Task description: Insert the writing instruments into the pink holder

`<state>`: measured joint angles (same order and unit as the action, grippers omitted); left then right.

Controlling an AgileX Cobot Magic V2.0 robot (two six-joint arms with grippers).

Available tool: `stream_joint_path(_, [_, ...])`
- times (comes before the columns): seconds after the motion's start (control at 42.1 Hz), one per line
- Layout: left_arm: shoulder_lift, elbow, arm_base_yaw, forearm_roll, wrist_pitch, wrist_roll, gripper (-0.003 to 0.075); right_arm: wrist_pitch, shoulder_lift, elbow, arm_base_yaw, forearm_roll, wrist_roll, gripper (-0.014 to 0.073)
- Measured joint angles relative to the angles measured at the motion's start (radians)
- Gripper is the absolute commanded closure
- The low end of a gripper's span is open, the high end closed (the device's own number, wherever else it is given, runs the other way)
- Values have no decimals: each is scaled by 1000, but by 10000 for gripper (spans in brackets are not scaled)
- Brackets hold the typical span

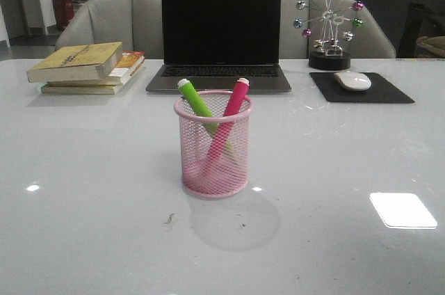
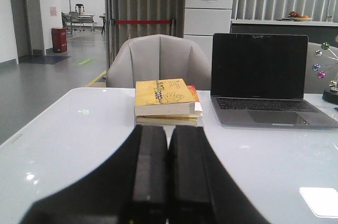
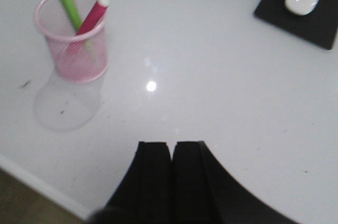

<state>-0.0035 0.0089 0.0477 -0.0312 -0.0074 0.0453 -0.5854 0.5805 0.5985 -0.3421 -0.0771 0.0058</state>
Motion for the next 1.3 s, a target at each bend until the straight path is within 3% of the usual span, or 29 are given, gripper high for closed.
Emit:
stream_joint_path(0.214, [0, 0, 0, 0, 0, 0, 623, 255, -249, -227, 186, 0, 0, 536])
stream_joint_path(0.427, [0, 0, 0, 0, 0, 0, 623, 379, -467, -430, 285, 18, 0, 536])
stream_joint_path(0.688, [0, 0, 0, 0, 0, 0, 623, 550, -588, -617, 297, 55, 0, 536])
stream_joint_path(1.305, [0, 0, 0, 0, -2, 0, 623, 598, -591, -627, 301, 117, 0, 536])
